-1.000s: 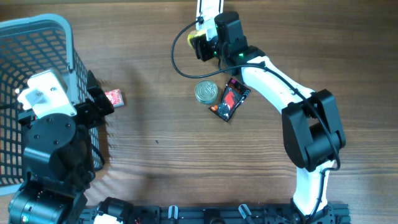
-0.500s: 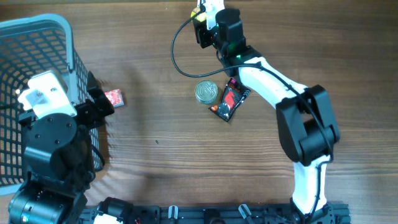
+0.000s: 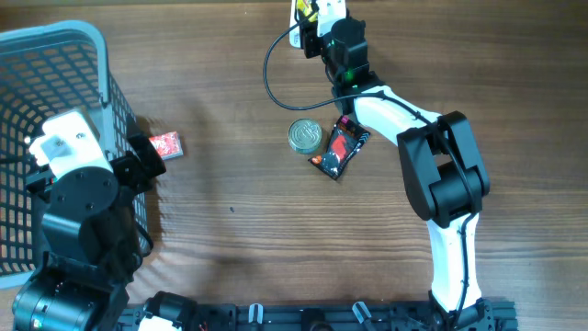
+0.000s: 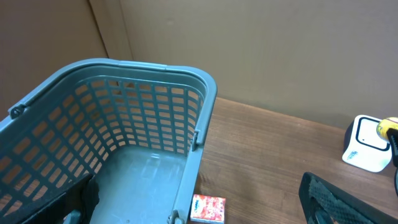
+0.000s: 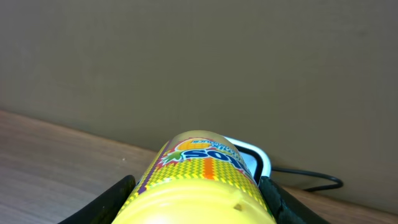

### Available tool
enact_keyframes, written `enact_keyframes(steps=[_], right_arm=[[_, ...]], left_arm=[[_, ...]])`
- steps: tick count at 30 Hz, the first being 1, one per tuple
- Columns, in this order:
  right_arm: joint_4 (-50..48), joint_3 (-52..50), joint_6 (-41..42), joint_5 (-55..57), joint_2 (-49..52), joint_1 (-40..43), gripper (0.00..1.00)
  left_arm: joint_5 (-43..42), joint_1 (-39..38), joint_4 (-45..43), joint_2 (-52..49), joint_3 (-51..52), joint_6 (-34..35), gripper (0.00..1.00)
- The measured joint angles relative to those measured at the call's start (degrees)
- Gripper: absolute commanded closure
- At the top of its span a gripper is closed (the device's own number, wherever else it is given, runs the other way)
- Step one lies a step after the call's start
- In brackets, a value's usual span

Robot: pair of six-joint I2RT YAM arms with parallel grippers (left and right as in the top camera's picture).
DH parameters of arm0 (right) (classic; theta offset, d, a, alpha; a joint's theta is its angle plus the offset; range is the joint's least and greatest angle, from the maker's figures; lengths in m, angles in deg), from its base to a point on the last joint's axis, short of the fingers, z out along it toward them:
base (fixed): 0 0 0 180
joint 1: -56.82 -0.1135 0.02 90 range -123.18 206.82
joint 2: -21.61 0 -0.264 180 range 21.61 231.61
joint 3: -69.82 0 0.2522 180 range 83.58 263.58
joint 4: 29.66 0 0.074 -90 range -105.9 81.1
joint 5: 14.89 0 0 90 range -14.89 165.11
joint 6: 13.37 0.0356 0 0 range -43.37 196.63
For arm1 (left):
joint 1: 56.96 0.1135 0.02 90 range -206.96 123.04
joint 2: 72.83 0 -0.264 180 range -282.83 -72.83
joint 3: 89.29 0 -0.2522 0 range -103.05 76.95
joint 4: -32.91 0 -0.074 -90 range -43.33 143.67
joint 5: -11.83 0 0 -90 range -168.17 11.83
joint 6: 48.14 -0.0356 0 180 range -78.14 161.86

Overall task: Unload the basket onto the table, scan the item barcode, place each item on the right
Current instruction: 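Hold the jar label in front of the white scanner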

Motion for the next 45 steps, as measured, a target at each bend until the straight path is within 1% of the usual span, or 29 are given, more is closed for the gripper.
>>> enact_keyframes(steps=[9, 13, 16, 19, 26, 38, 45], right_arm=[[-7.1, 0.0, 0.0, 0.9, 1.9, 0.0, 0.43], [-8.0, 0.1, 0.0, 1.0, 3.9, 0.0, 0.41], [-7.9, 1.2, 0.0, 1.2, 6.2, 0.0, 0.41], [-7.6, 4.6, -0.2, 1.5, 9.2, 0.0, 0.42], [-7.6, 8.2, -0.3, 1.9, 10.2, 0.1, 0.42], [-4.7, 8.4, -0.4, 2.3, 10.2, 2.5, 0.43], [-2.3, 8.5, -0.4, 3.8, 10.2, 2.4, 0.43]], left_arm=[[0.0, 0.0, 0.0, 0.0, 0.0, 0.0, 0.00], [0.0, 0.0, 0.0, 0.0, 0.0, 0.0, 0.00], [0.0, 0.0, 0.0, 0.0, 0.0, 0.0, 0.00], [0.0, 0.0, 0.2, 0.0, 0.0, 0.0, 0.00], [0.0, 0.0, 0.3, 0.0, 0.0, 0.0, 0.00], [0.0, 0.0, 0.6, 0.0, 0.0, 0.0, 0.00], [0.0, 0.0, 0.6, 0.0, 0.0, 0.0, 0.00]])
